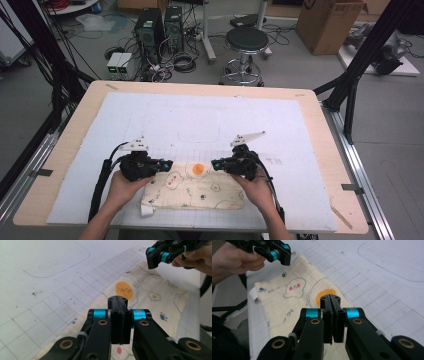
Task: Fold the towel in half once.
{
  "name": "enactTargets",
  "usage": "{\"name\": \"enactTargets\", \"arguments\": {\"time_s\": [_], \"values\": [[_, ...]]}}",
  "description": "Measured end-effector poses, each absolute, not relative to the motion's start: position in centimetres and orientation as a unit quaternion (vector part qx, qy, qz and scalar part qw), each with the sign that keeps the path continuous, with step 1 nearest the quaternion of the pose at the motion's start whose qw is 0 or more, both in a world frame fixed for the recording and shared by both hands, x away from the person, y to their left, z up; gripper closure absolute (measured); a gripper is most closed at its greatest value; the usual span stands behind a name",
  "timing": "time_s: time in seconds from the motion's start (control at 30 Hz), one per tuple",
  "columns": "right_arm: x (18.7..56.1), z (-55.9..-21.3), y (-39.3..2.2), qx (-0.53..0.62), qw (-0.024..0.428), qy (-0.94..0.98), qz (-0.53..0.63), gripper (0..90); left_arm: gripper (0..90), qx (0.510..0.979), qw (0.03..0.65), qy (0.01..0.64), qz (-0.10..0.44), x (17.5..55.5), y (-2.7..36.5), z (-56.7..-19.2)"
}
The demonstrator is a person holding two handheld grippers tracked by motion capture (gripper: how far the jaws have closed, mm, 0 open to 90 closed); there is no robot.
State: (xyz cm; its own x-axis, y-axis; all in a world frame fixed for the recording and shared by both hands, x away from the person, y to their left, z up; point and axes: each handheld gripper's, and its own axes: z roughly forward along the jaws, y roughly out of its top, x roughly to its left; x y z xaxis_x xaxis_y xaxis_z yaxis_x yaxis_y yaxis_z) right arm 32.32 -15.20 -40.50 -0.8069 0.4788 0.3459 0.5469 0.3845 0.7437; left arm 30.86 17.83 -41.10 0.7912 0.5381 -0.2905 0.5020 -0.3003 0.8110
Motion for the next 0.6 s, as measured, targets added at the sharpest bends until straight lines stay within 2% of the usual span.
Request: {"name": "enactTargets", "arguments": {"time_s": [0.33, 0.5, 0.6], "values": [[34.9, -42.9, -10.6, -0.325, 0.057, -0.849, -0.414, 89.6, 89.6, 0.819, 0.445, 0.361, 0.009, 33.2, 15.9, -42.9], [35.6, -43.6, -10.0, -0.344, 0.051, -0.856, -0.383, 89.6, 89.6, 0.835, 0.393, 0.384, 0.019, 34.1, 15.7, -43.6], [35.9, -43.9, -10.4, -0.355, 0.062, -0.852, -0.379, 89.6, 89.6, 0.831, 0.396, 0.391, 0.014, 34.2, 16.0, -43.7]]}}
